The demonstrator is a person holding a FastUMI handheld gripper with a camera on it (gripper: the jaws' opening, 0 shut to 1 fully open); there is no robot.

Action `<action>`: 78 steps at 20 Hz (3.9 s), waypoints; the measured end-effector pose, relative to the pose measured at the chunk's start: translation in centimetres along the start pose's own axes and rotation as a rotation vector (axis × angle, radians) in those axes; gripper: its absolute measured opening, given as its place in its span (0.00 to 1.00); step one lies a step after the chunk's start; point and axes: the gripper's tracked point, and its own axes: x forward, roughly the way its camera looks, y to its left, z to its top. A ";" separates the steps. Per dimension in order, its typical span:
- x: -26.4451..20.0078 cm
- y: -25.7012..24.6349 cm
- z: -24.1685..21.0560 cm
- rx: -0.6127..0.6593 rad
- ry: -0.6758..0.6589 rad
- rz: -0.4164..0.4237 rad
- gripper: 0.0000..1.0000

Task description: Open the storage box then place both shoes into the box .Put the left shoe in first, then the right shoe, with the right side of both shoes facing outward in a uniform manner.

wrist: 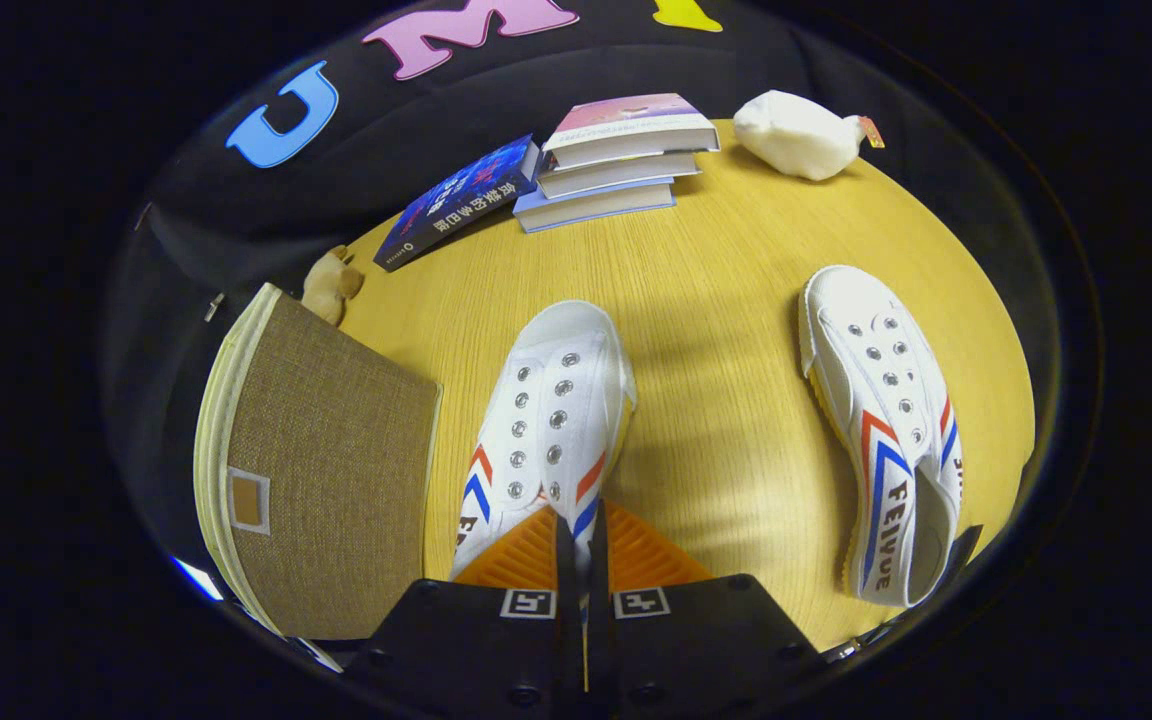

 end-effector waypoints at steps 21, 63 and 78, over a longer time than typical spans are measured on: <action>-17.3 22.1 6.5 0.028 -0.198 0.271 0.06; -19.1 4.7 9.5 -0.357 -0.397 -0.110 0.99; -9.1 -18.9 4.1 -0.239 -0.087 -0.221 0.99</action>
